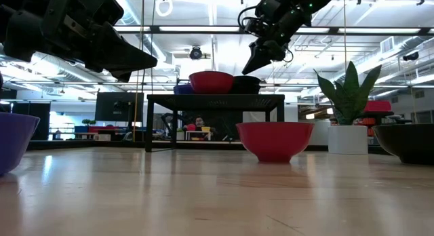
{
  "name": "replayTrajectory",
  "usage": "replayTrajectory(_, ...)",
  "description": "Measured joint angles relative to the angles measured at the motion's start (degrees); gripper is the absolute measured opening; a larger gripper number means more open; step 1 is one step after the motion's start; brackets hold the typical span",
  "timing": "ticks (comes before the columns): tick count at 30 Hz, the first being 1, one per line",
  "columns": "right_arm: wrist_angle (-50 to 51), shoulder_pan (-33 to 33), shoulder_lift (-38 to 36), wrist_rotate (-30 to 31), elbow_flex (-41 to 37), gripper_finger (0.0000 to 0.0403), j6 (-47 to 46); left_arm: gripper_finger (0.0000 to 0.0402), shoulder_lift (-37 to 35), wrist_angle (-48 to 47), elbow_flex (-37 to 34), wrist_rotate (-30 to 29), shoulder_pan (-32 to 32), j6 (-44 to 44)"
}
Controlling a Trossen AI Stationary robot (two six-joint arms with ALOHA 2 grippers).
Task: Pick & Place Mini bowls
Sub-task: Stack the bottom orange bowl on top of the other orange bowl on the shelf, then stack the top red bowl on top of the other red bowl on the shelf
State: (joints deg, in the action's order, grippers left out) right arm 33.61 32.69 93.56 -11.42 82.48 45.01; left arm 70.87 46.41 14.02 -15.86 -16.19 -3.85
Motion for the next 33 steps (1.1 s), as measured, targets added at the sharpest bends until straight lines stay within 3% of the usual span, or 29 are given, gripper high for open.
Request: replayTrajectory(33, -0.48, 0.02, 0.09, 2.01, -0.07, 0.0004, 1.46, 0.0016, 0.00, 0.00, 0.00, 0.02, 0.01, -0.01)
